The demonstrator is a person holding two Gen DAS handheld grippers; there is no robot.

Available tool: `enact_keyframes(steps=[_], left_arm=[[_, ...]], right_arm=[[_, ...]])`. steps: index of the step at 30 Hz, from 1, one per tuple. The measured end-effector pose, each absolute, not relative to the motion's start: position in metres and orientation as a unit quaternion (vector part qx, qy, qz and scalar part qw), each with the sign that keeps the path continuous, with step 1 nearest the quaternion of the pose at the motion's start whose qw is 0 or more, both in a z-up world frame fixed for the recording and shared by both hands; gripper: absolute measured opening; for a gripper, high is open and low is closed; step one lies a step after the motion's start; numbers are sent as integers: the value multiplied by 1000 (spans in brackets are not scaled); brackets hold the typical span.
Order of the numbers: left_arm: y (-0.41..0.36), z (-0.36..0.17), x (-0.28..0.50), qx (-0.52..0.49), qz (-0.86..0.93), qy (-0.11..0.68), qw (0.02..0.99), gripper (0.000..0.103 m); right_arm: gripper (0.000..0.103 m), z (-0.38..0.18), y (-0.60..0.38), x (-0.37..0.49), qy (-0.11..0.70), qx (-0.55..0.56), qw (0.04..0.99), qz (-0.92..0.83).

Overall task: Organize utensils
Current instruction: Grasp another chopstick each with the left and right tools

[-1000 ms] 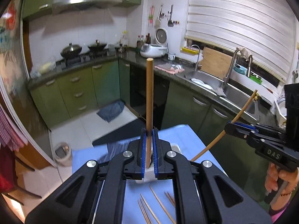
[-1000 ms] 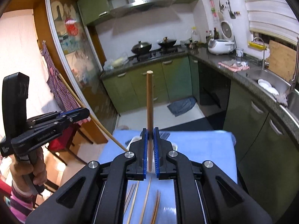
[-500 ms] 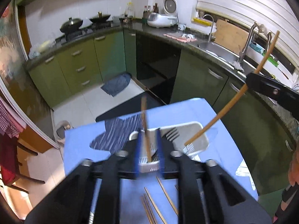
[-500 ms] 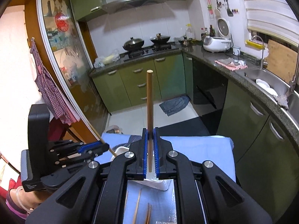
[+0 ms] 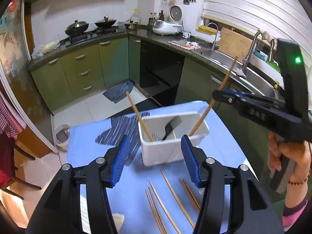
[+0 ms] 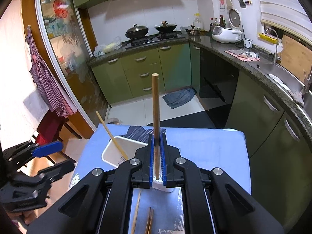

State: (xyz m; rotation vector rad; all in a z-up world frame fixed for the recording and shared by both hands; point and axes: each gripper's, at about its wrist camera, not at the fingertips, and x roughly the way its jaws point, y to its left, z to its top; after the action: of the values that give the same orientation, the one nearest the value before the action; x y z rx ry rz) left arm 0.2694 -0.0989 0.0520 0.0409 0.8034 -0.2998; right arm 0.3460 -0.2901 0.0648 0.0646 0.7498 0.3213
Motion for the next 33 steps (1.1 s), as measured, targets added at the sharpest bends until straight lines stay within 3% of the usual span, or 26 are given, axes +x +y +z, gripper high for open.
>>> enact_keyframes(steps=[1, 3, 10, 13, 16, 23, 25, 28, 33], left_arm=[[-97, 49, 264, 21, -147, 394, 907, 52], [-95, 44, 256, 21, -149, 399, 905, 52], [-87, -15, 235, 11, -153, 476, 866, 52], [-86, -53, 229, 8, -151, 526, 837, 51], [-86, -87, 227, 12, -140, 563, 814, 39], [-91, -134, 239, -11, -115, 616, 779, 33], [-92, -140, 244, -5, -98, 622, 777, 22], [-95, -148, 249, 3, -86, 632, 771, 14], [-103, -156, 255, 19, -72, 639, 765, 14]], right_arm=[[8, 65, -290, 343, 363, 32, 918, 157], [18, 68, -290, 334, 354, 28, 922, 155], [18, 83, -301, 283, 331, 24, 930, 159], [24, 75, -310, 250, 329, 7, 931, 156], [24, 52, -320, 223, 345, -10, 927, 150], [24, -2, -345, 200, 391, -1, 909, 142], [24, -14, -352, 200, 402, 4, 904, 143], [24, -28, -360, 198, 414, 10, 899, 144], [24, -39, -370, 199, 425, 18, 894, 142]])
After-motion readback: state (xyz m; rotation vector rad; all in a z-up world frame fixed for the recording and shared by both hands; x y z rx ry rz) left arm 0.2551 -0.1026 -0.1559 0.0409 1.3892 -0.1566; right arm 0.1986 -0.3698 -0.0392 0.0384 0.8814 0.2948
